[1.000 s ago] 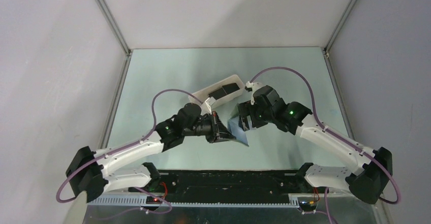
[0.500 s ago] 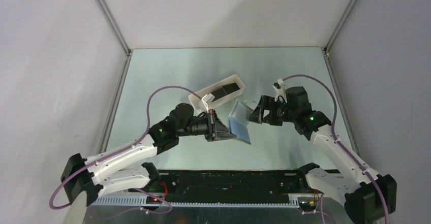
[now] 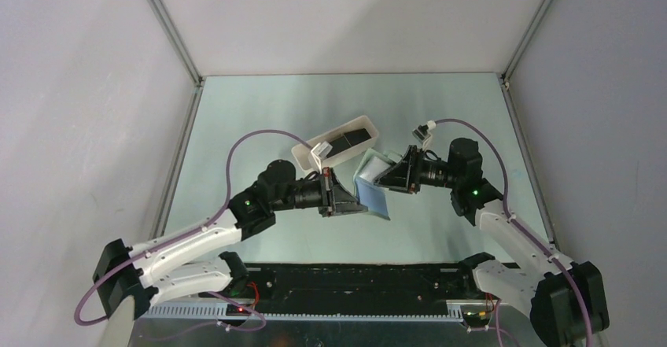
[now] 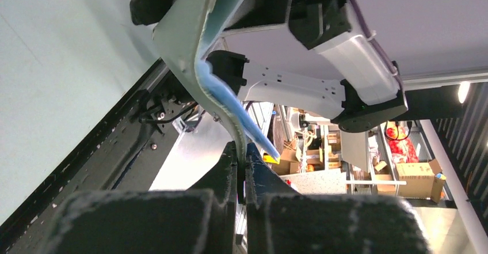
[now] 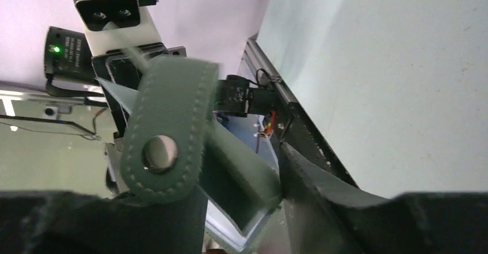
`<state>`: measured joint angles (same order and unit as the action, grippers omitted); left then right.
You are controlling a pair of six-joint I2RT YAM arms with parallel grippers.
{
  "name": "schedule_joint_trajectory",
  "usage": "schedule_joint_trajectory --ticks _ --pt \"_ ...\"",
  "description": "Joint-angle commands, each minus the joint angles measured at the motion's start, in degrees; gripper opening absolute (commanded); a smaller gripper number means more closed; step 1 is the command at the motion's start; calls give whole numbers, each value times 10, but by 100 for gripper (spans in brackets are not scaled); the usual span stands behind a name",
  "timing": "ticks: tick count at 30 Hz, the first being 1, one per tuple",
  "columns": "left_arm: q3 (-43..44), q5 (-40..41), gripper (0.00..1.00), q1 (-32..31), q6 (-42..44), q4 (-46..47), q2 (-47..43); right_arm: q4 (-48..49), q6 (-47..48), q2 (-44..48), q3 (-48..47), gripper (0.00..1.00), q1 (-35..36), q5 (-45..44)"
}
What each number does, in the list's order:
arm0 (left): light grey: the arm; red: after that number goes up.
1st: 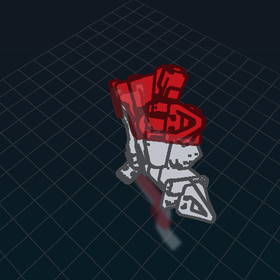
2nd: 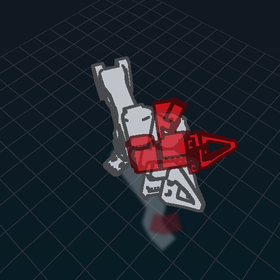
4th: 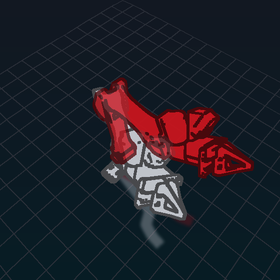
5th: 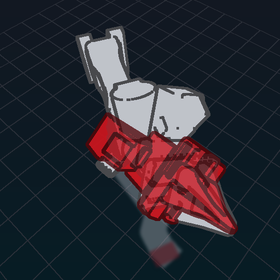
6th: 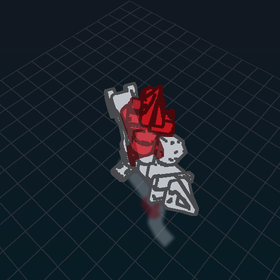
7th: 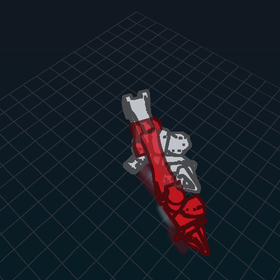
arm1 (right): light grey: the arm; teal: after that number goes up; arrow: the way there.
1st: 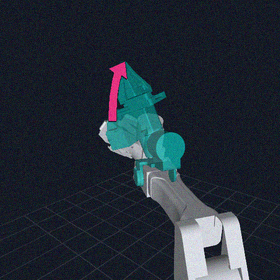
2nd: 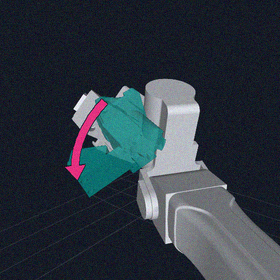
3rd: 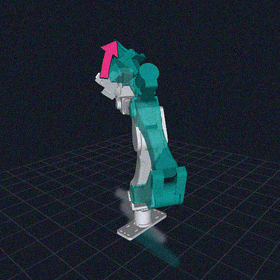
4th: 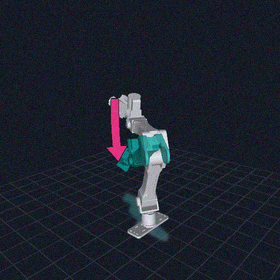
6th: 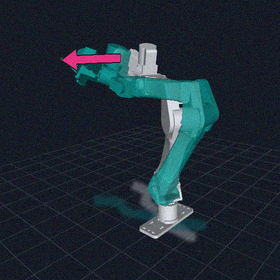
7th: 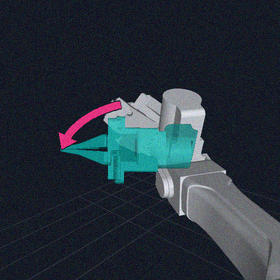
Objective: Put the credit cards into the card holder
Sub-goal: Open the card holder.
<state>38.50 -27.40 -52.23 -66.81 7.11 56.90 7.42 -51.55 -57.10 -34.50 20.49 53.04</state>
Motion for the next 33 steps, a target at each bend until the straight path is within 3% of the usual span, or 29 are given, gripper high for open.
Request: schedule_joint_trajectory --ticks 1,2,3,4,5,6,7,9,13,17,25,29,33 --pt "22 -1 0 -2 22 47 -17 167 -111 -3 14 37 1 61" --pt "22 -1 0 -2 24 47 -17 172 -116 -4 14 30 -1 66" --pt "17 1 0 -3 25 47 -18 182 -124 -4 15 17 -2 70" --pt "14 5 3 -2 29 47 -19 186 -128 -6 15 11 -9 77" --pt "4 8 20 0 33 47 -23 193 -136 -6 15 3 -12 82" --pt "-2 17 32 2 41 45 -26 196 -139 -6 15 0 -22 93" --pt "-18 22 53 10 45 35 -34 205 -142 -6 15 0 -26 99" --pt "-47 42 73 29 51 28 -59 209 -142 -3 15 0 -40 121" --pt "-87 87 97 78 53 27 -133 169 -105 13 12 0 -66 144" --pt "-69 81 100 108 96 30 -158 130 -65 27 9 0 -69 161" --pt "23 -66 99 113 129 38 -24 71 -14 33 -1 0 -69 183" --pt "50 -97 96 100 133 40 32 28 3 34 -10 0 -69 160" --pt "48 -93 85 84 129 40 59 31 -19 34 -10 0 -75 141"
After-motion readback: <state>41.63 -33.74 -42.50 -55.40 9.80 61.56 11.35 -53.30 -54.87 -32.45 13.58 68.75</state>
